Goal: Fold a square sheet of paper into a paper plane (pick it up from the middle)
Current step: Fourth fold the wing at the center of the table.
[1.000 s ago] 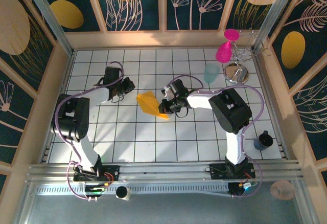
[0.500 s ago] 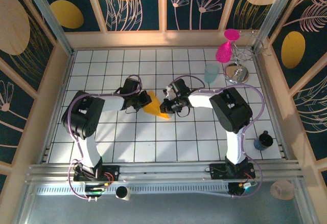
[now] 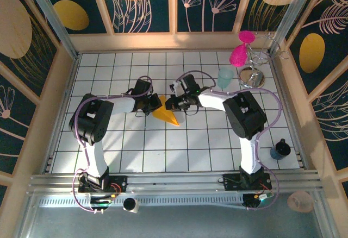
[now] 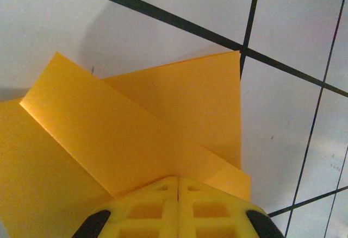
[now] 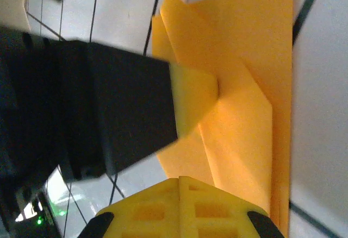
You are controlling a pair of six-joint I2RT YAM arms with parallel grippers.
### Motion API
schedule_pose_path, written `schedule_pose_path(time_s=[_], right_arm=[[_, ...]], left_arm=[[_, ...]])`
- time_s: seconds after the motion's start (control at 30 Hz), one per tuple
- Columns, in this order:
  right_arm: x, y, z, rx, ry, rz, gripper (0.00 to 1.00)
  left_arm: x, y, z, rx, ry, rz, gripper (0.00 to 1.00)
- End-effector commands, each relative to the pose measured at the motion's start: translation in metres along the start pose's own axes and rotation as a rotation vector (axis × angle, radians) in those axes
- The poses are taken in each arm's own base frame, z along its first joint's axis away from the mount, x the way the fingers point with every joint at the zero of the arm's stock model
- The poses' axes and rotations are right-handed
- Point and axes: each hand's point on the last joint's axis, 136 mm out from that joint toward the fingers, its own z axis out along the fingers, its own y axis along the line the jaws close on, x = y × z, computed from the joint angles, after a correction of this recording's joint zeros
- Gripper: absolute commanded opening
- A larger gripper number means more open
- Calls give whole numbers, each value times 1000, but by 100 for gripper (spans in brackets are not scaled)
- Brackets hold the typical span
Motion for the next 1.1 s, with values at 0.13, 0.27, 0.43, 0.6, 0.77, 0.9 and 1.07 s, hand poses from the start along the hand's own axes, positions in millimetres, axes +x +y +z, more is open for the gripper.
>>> schedule_pose_path(time_s=[0.13,0.27,0.43,0.6,0.77,0.9,1.07], right_arm=[[15,-21,21,56,71,49,0],[27,-32,25,86,110,55,0],[43,-39,19,122,151,27,0],[64,-34,5,100,199,-9,0],[92,-43,-13,116,219,-2,0],[115,-50,-27,140,234,20,0],[129,-59,-43,175,213,63,0]], left_arm=[[19,51,10,-194,61,-61,7],[21,63,11,-257,67,-77,7],[25,85,11,-367,77,-93,7],[28,97,11,-414,75,-100,7],[30,100,13,-417,82,-102,7],[29,98,12,-408,80,-97,6],[25,87,11,-371,71,-87,6]])
